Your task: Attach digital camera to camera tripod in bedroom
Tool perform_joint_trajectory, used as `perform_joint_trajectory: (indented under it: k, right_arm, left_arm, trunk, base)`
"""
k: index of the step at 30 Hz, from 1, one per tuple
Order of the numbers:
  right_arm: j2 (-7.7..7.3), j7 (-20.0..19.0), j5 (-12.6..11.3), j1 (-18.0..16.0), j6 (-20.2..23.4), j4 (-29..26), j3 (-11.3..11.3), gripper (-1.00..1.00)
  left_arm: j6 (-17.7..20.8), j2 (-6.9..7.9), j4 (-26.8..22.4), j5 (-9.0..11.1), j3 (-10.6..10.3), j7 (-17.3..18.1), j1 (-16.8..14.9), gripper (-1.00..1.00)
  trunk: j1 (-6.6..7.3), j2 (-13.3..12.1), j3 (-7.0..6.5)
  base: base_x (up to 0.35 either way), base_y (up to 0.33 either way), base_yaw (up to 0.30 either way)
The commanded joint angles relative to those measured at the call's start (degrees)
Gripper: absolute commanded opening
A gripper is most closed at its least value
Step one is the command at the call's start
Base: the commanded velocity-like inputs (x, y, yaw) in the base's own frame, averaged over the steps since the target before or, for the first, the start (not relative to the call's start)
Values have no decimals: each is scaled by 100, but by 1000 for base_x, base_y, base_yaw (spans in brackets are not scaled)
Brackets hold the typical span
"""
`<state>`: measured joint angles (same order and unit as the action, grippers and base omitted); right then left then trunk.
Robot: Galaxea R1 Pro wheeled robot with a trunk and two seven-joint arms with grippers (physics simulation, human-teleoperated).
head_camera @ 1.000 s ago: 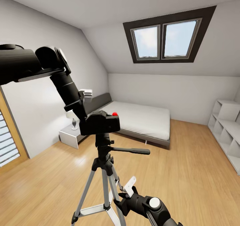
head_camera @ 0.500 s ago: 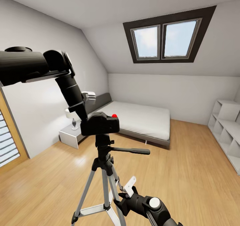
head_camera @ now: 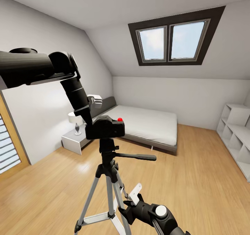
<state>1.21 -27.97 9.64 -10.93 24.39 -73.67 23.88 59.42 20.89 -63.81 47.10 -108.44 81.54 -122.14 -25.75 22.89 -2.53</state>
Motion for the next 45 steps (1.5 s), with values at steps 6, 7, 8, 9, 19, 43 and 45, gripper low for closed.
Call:
perform_joint_trajectory:
  k: [6,7,8,9,19,43,45]
  right_arm:
    - [2,-42,99,0,30,1,2,-100]
    - [2,-42,99,0,30,1,2,-100]
    - [2,-42,99,-1,31,1,2,-100]
    - [2,-42,99,0,31,1,2,-100]
    - [2,-42,75,2,31,1,2,-100]
    - [2,-42,86,3,29,1,2,-100]
    - [-1,-42,85,3,27,1,2,-100]
  left_arm:
    - [58,-4,4,18,-25,-11,-14,-100]
    - [58,-4,5,18,-25,-13,-13,-100]
    - [58,-5,6,18,-26,-16,-15,-100]
    - [58,-5,6,18,-26,-17,-14,-100]
    - [58,-39,2,19,-9,-24,-11,100]
    - [58,1317,-607,16,33,-432,-178,100]
    - [58,1695,-766,17,30,-592,-167,100]
  trunk:
    - [-3,3,4]
    - [-3,3,4]
    - [-3,3,4]
    - [-3,3,4]
    - [-3,3,4]
    - [-3,3,4]
    - [-3,3,4]
  base:
    - [0,0,0]
    - [0,0,0]
    - [0,0,0]
    - [0,0,0]
    - [0,0,0]
    - [0,0,0]
    - [0,0,0]
